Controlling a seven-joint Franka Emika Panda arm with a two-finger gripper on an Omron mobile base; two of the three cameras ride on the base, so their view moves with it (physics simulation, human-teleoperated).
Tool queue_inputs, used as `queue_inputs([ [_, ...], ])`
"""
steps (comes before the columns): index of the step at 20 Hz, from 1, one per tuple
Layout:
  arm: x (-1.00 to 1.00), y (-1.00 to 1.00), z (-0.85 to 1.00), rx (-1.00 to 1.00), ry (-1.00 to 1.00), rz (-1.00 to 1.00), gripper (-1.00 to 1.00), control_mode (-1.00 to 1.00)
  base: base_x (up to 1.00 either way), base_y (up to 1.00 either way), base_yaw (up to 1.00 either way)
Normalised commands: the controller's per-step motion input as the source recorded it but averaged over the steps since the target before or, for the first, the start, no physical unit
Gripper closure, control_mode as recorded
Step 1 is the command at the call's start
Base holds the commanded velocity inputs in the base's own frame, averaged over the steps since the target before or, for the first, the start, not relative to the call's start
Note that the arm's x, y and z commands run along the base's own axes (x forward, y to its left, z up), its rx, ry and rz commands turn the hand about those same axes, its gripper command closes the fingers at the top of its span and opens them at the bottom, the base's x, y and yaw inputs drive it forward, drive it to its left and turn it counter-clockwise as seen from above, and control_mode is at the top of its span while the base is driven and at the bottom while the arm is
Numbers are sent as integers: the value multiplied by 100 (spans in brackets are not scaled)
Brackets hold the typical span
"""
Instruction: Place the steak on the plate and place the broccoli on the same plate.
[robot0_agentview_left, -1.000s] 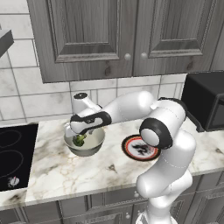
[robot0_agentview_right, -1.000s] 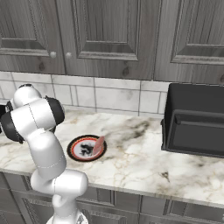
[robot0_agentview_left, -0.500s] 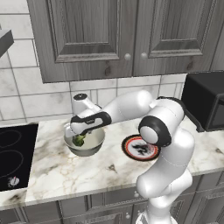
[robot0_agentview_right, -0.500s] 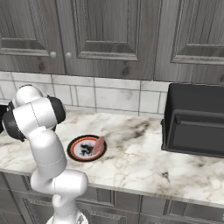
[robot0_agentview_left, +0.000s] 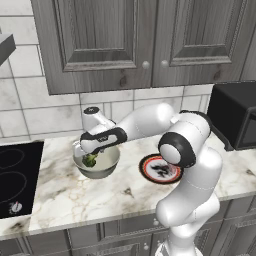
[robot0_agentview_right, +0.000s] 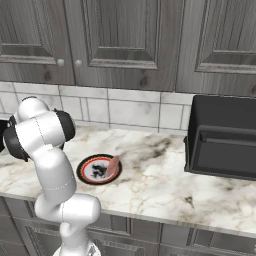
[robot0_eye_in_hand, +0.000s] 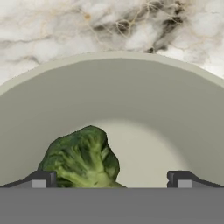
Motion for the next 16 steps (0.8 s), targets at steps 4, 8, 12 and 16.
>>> queue_inputs([
  [4,-8,0,0,0,0,0,-100,-100,0,0,0],
  [8,-6,0,0,0,0,0,-100,-100,0,0,0],
  [12,-4,0,0,1,0,0,-100,-100,0,0,0],
  [16,-3,0,0,4,0,0,-100,-100,0,0,0],
])
